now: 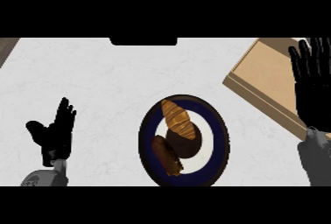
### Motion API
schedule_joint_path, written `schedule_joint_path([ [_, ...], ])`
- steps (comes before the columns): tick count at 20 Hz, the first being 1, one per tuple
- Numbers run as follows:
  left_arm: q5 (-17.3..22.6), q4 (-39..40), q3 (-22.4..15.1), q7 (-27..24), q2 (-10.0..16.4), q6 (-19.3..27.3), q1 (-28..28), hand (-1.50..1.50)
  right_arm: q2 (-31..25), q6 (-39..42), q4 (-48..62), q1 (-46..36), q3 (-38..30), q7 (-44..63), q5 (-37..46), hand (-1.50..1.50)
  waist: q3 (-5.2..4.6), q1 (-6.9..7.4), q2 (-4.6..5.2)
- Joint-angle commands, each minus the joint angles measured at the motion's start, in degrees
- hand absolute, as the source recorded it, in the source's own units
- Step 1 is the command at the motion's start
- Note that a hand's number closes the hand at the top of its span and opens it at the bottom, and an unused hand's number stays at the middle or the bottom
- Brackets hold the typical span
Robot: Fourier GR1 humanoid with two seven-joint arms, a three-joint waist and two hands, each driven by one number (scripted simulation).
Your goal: Pick the croissant from the plate and place it in the cardboard box
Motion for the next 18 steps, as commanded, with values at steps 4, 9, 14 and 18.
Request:
schedule_joint_path([
  [4,-7.3,-4.6,-7.1,-4.0,8.1,-9.6,-6.5,0.0,-7.2,8.5,-6.4,-9.6,7.5,0.6,6.7,-1.5,0.13,0.33,-2.81],
  [9,-9.6,-8.8,-11.8,-4.9,11.8,-17.3,-13.2,0.0,-18.8,14.6,-4.7,-17.6,13.2,1.3,21.2,-1.5,0.08,1.1,-1.99],
  [14,-9.0,-10.0,-11.3,-5.9,13.4,-20.0,-11.4,0.0,-19.4,17.0,0.1,-16.6,18.2,-15.7,33.4,-1.5,0.32,1.57,-1.67],
  [18,-8.4,-11.5,-10.1,-5.6,13.8,-20.9,-11.2,0.0,-19.7,14.9,1.5,-18.8,23.0,-20.6,43.5,-1.5,0.29,1.12,-1.97],
])
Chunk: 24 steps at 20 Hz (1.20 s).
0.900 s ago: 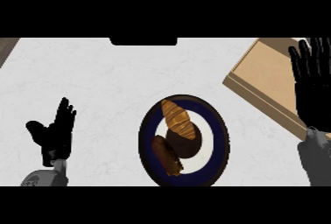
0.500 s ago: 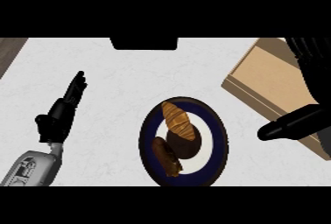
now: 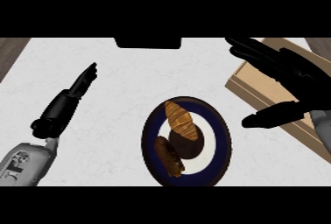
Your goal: Pick the croissant from the plate and place it in the cardboard box
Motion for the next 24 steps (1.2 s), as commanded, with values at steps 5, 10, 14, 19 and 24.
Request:
schedule_joint_path([
  [5,-0.7,-4.3,-0.9,2.1,-0.7,-0.5,1.9,0.0,-1.2,1.2,-0.1,-7.0,11.2,4.6,20.1,-1.5,-0.06,-0.31,-0.46],
  [10,-2.0,-2.6,-0.1,0.1,-0.6,-0.2,2.9,0.0,-1.3,8.3,-6.5,-8.2,20.1,13.7,28.9,-1.5,-0.1,-1.15,-0.63],
  [14,-2.0,-3.4,1.2,1.9,0.2,-1.2,1.8,0.0,1.5,15.8,-10.7,-11.0,23.6,22.3,32.7,-1.5,-0.07,-1.35,-0.61],
  [19,-2.1,-1.5,2.8,-1.6,-0.1,-2.3,3.8,0.0,10.8,20.7,-16.4,-7.2,32.0,36.8,40.3,-1.5,-0.08,-1.78,-0.53],
  [24,-0.9,-1.1,5.2,0.1,0.2,-6.1,2.2,0.0,14.2,27.5,-18.3,-3.7,30.9,41.8,42.7,-1.5,-0.01,-1.88,-0.41],
])
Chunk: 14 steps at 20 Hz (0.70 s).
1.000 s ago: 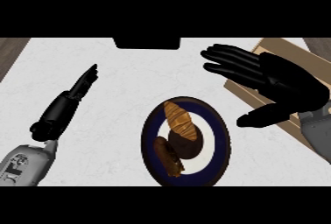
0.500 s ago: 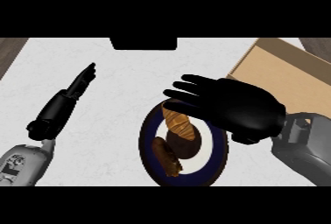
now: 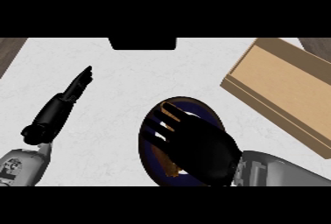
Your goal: Pick the croissant from the plate and place it in the cardboard box
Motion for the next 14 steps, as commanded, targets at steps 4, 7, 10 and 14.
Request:
schedule_joint_path([
  [4,-2.5,0.6,1.6,1.6,-2.7,-0.8,-2.2,0.0,4.0,6.8,-1.5,4.9,-0.5,2.6,5.4,-1.5,0.05,-0.12,0.11],
  [7,-2.7,-6.7,1.0,3.5,-2.6,-1.0,3.1,0.0,7.8,3.1,4.1,7.1,2.8,3.3,10.5,-1.5,0.07,0.38,0.09],
  [10,-2.7,-1.8,3.6,3.2,-2.9,-2.2,-0.7,0.0,9.4,3.6,3.3,6.3,3.3,5.6,15.5,-1.5,0.05,0.06,0.13],
  [14,-2.9,2.3,5.7,-1.1,-3.3,-5.1,-0.1,0.0,9.6,-3.1,9.0,8.6,2.1,-0.3,19.3,-1.5,0.05,0.14,0.23],
])
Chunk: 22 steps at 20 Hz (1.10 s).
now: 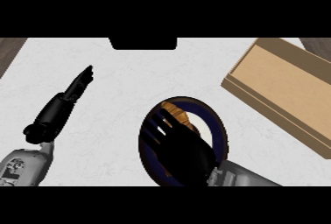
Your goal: Pick the croissant from the plate and place it in the cardboard box
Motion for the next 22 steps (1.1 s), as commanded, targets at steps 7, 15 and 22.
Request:
schedule_joint_path([
  [7,-4.4,-1.0,0.3,2.1,-4.0,0.1,-0.6,0.0,3.5,-6.2,11.2,1.4,-2.0,-5.7,10.1,-1.5,0.01,0.19,0.05],
  [15,-4.2,-3.2,3.9,3.9,-4.4,-3.2,0.3,0.0,6.7,-7.4,14.5,3.1,-6.2,-9.8,15.9,-1.5,0.01,0.05,-0.01],
  [22,-4.9,1.3,6.7,0.3,-4.2,-6.4,-1.9,0.0,9.4,-8.3,19.1,3.1,-7.9,-15.2,18.9,-1.5,0.0,-0.05,0.03],
])
